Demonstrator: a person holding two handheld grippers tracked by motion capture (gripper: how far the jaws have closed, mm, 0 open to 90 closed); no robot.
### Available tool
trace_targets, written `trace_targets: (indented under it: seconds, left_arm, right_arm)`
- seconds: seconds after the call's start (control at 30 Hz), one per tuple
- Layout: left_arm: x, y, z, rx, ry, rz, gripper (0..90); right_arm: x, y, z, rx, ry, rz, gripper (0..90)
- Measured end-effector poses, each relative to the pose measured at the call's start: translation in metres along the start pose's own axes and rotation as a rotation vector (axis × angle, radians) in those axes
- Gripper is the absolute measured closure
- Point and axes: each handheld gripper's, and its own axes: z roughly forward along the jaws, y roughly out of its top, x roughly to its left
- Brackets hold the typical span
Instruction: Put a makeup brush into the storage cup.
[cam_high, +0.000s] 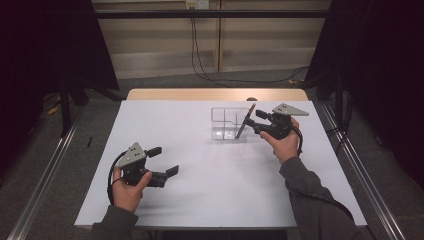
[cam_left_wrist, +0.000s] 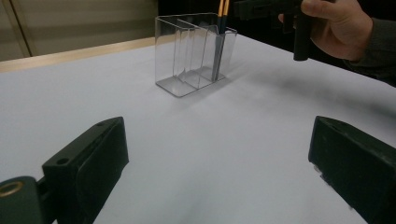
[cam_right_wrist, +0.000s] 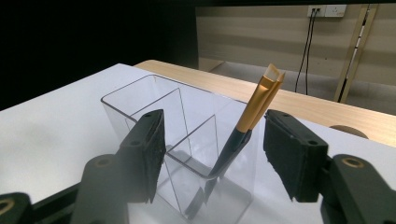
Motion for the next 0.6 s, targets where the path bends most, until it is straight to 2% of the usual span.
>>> trace_targets:
  seconds: [0.27, 0.6]
  left_arm:
    - [0.0001, -0.0006, 0.0007, 0.002, 0.001, -0.001, 4.4]
    - [-0.0002, -0.0004, 0.0008, 0.0, -0.002, -0.002, 4.4]
  right_arm:
    - [0.0007, -0.0003, -0.0011, 0.006, 0.018, -0.006, 27.8]
    - [0.0035, 0.0028, -0.0043, 0.016, 0.02, -0.019, 21.7]
